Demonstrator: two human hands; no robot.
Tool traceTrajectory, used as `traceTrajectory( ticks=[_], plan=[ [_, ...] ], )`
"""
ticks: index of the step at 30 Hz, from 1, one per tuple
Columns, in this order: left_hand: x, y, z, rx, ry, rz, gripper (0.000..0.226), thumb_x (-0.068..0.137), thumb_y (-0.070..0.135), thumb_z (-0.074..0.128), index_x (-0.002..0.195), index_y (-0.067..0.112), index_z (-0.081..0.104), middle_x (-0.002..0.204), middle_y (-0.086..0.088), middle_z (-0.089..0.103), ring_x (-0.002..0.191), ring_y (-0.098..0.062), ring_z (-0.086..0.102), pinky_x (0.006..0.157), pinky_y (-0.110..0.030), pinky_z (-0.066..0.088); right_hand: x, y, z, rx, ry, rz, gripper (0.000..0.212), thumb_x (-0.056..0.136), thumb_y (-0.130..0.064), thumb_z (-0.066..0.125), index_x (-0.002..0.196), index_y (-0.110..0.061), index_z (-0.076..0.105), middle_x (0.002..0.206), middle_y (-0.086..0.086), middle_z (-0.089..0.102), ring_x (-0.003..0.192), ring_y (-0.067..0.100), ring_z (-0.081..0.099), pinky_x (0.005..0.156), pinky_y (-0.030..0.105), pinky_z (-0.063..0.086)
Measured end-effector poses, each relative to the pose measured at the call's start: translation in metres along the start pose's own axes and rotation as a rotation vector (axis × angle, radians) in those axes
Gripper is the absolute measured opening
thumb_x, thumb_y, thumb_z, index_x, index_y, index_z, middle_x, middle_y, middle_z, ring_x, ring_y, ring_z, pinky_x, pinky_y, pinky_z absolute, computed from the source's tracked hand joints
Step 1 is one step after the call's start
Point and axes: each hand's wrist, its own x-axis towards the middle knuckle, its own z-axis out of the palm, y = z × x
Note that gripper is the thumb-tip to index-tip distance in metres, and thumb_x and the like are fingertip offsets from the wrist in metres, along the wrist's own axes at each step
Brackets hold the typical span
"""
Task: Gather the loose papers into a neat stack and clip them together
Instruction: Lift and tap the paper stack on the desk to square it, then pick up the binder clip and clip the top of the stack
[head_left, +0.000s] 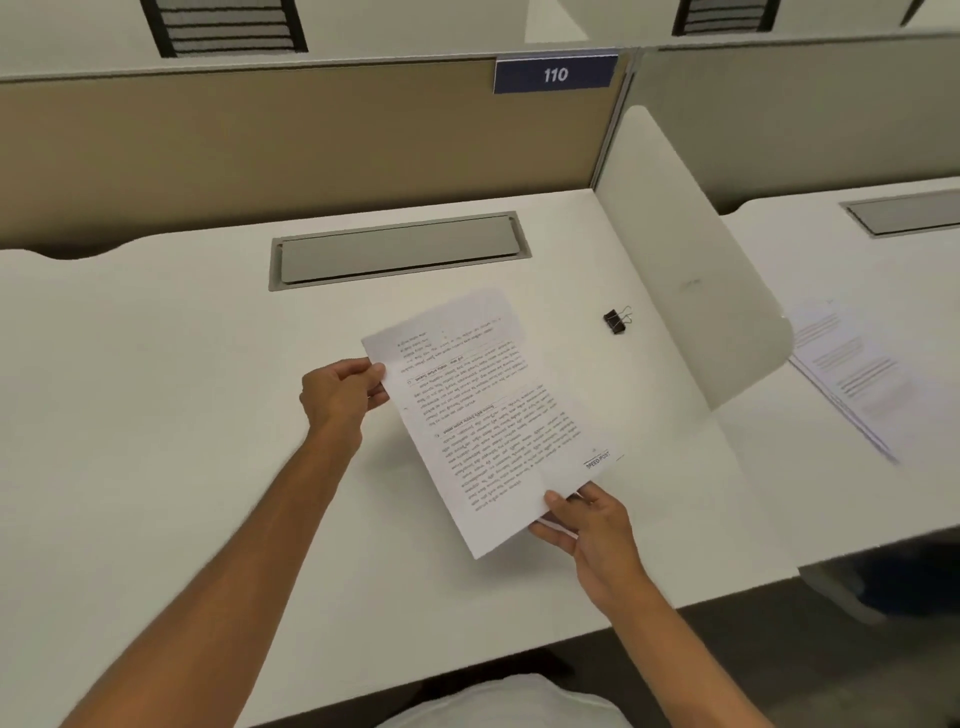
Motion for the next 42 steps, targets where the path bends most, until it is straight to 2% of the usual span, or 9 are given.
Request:
traceTrajectory(
  ticks=[5, 9, 15, 20, 27, 30, 35, 39, 42],
  plan=[
    [0.004, 0.005, 0.03, 0.14, -0.055, 0.055, 0.013, 0.082, 0.0, 0.078, 0.092, 0.007, 0.072, 0.087, -0.01, 0.074, 0.067, -0.021, 0.073, 0.071, -0.034, 0.063, -0.003, 0.01, -0.006, -0.024, 0.078, 0.056, 0.027, 0.092, -0.004, 0.068, 0.117, -0.013, 0.071, 0.109, 0.011, 0.078, 0.098, 0.032, 0.073, 0.079, 0.04, 0.063],
    [0.007, 0.008, 0.051, 0.222, -0.069, 0.063, 0.013, 0.083, 0.0, 0.077, 0.094, 0.005, 0.073, 0.087, -0.011, 0.074, 0.068, -0.024, 0.074, 0.068, -0.031, 0.062, 0.004, 0.009, -0.016, -0.103, 0.09, 0.151, 0.019, 0.093, -0.002, 0.066, 0.111, -0.001, 0.072, 0.105, 0.02, 0.076, 0.096, 0.035, 0.075, 0.075, 0.038, 0.063],
    [0.019, 0.004, 0.073, 0.321, -0.06, 0.054, 0.013, 0.082, 0.0, 0.078, 0.091, 0.006, 0.072, 0.093, -0.014, 0.074, 0.067, -0.026, 0.074, 0.071, -0.035, 0.063, 0.027, -0.018, -0.047, -0.392, 0.087, 0.312, 0.017, 0.088, -0.008, 0.067, 0.102, 0.0, 0.072, 0.089, 0.017, 0.079, 0.081, 0.032, 0.077, 0.07, 0.037, 0.063],
    [0.022, 0.003, 0.084, 0.378, -0.031, 0.075, 0.01, 0.083, 0.002, 0.078, 0.085, 0.009, 0.071, 0.09, -0.012, 0.074, 0.066, -0.025, 0.074, 0.073, -0.036, 0.064, 0.076, -0.059, -0.075, -0.482, 0.182, 0.098, 0.011, 0.088, -0.007, 0.067, 0.094, 0.002, 0.072, 0.088, 0.022, 0.077, 0.066, 0.026, 0.072, 0.057, 0.028, 0.054],
    [0.028, -0.001, 0.093, 0.398, 0.011, 0.052, 0.011, 0.081, 0.004, 0.08, 0.087, 0.008, 0.073, 0.088, -0.009, 0.075, 0.07, -0.027, 0.076, 0.074, -0.038, 0.064, 0.163, -0.138, -0.07, -0.57, 0.266, -0.198, 0.01, 0.085, -0.009, 0.066, 0.087, -0.002, 0.072, 0.078, 0.013, 0.076, 0.062, 0.022, 0.072, 0.056, 0.028, 0.056],
    [0.029, -0.004, 0.095, 0.398, 0.028, 0.031, 0.015, 0.08, 0.004, 0.081, 0.093, 0.005, 0.074, 0.084, -0.006, 0.074, 0.07, -0.024, 0.075, 0.076, -0.039, 0.064, 0.21, -0.163, -0.066, -0.632, 0.373, -0.312, 0.009, 0.083, -0.015, 0.065, 0.084, -0.009, 0.072, 0.074, 0.007, 0.075, 0.064, 0.023, 0.075, 0.062, 0.036, 0.06],
    [0.028, -0.006, 0.098, 0.385, 0.056, 0.015, 0.015, 0.079, 0.004, 0.082, 0.092, 0.007, 0.074, 0.08, -0.003, 0.074, 0.066, -0.019, 0.074, 0.075, -0.036, 0.063, 0.268, -0.189, -0.058, -0.882, 0.492, -0.303, 0.023, 0.081, -0.034, 0.07, 0.1, -0.02, 0.069, 0.096, 0.001, 0.07, 0.086, 0.025, 0.069, 0.078, 0.031, 0.051],
    [0.028, -0.007, 0.1, 0.379, 0.063, 0.032, 0.013, 0.08, 0.003, 0.081, 0.09, 0.007, 0.074, 0.081, -0.004, 0.075, 0.07, -0.022, 0.075, 0.074, -0.036, 0.063, 0.285, -0.198, -0.052, -0.991, 0.47, -0.253, 0.022, 0.08, -0.03, 0.073, 0.097, -0.017, 0.071, 0.09, 0.001, 0.062, 0.082, 0.027, 0.059, 0.076, 0.03, 0.045],
    [0.028, -0.007, 0.1, 0.395, 0.062, 0.028, 0.015, 0.08, 0.004, 0.081, 0.095, 0.004, 0.076, 0.084, -0.006, 0.076, 0.069, -0.02, 0.076, 0.072, -0.033, 0.064, 0.291, -0.2, -0.053, -0.973, 0.43, -0.217, 0.013, 0.08, -0.024, 0.074, 0.09, -0.017, 0.075, 0.088, 0.003, 0.069, 0.077, 0.026, 0.061, 0.072, 0.03, 0.047]
  ],
)
